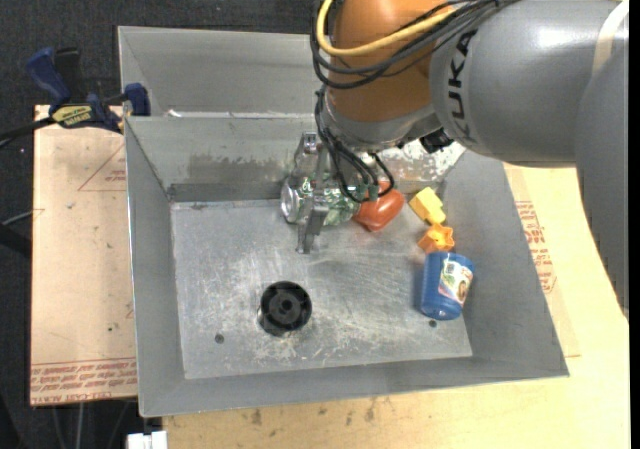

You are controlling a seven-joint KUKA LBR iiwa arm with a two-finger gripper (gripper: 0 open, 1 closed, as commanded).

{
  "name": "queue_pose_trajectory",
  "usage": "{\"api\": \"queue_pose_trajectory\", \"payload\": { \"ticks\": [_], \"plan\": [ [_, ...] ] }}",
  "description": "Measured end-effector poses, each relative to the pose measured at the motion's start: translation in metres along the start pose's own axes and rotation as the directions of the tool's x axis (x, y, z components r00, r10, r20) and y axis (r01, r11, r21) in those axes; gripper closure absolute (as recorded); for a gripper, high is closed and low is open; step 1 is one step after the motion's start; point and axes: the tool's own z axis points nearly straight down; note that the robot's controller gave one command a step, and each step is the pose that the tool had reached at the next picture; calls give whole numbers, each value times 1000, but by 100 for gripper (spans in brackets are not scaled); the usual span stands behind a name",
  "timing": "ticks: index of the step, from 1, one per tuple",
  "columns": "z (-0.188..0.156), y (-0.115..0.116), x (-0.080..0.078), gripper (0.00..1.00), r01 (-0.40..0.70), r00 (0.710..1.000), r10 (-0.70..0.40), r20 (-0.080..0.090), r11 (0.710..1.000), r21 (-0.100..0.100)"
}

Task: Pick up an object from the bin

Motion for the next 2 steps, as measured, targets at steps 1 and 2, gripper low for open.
{"api": "queue_pose_trajectory", "payload": {
  "ticks": [1,2],
  "plan": [
    [-5,-1,-2,0,-2,1000,2,8,1000,-1],
    [61,-33,-10,0,-48,999,48,13,999,-2]
  ]
}}
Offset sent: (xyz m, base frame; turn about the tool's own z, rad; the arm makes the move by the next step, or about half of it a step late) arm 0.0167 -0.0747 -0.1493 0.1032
